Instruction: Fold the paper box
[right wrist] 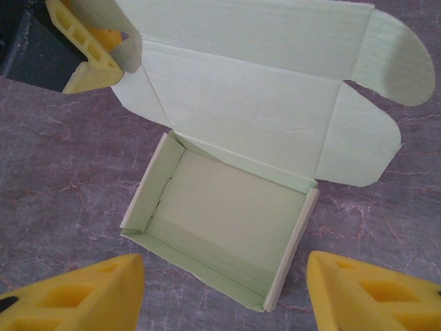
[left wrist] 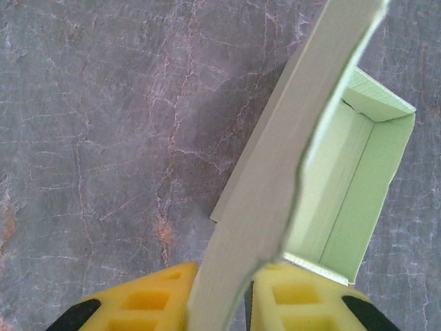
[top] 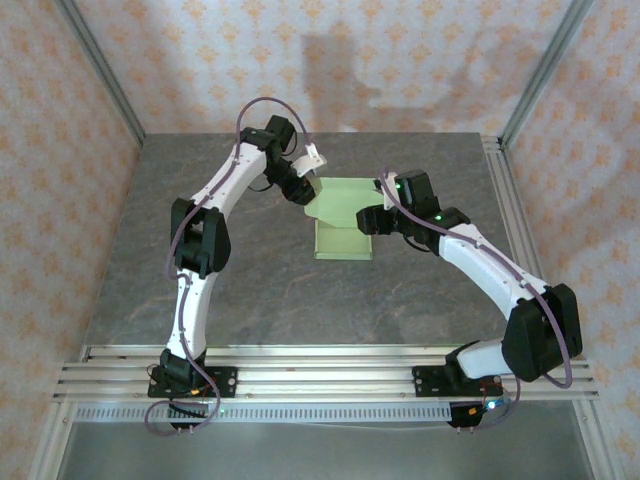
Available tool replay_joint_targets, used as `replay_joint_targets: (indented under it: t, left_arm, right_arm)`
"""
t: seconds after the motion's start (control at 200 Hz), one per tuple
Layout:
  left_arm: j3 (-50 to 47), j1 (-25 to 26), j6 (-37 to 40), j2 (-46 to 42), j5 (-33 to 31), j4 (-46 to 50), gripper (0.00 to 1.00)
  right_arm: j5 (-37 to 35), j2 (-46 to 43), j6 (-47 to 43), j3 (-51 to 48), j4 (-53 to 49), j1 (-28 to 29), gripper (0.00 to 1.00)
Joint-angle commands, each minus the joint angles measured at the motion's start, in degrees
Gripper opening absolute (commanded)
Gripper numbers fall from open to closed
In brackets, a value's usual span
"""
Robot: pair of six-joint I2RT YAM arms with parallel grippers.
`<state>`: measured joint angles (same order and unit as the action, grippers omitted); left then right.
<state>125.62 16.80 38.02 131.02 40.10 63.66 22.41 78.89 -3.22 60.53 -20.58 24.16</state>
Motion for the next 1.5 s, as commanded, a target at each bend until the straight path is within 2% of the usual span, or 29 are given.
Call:
replay_joint_targets:
  t: [0.0,0.305,0.465,0.991,1.171,1.316,1.497]
  left_arm:
    - [0.85,0.28,1.36,-1.96,-1.05,1.75,0.25]
    - [0.65,0.17,1.65,-2.68,-1.42,2.40,0.21]
    - [0.55,0.16,2.21,-2.82,-1.34,3.05,0.14]
    - [0.51,0.17,2.25,-4.23,-1.28,3.87,0.16]
    - [0.59,0.26,1.98,-4.17,-0.25,3.61,0.11]
    - [0.53,0.25,2.26,-4.45,0.67,3.88,0.02]
    - [0.64,0.24,4.66,-4.71,1.28,5.52,0.00]
  right_arm:
    - [0.77,0.12,0.30,0.38,-0.64,-0.33,0.63]
    - [1.05,0.65,0.49,0.55,-0.66,-0.34,0.63]
    - [1.18,0.82,0.63,0.64,-0.62,-0.29,0.63]
    - [1.13,1.35,1.57,1.10,-0.82,-0.34,0.63]
    - [1.67,1.96,1.97,1.25,-0.60,-0.34,0.63]
    - [1.27,1.96,2.20,1.57,-1.26,-0.34,0.63]
    - [-1.13,1.32,0.36,3.31,-3.70,-1.44,0.62]
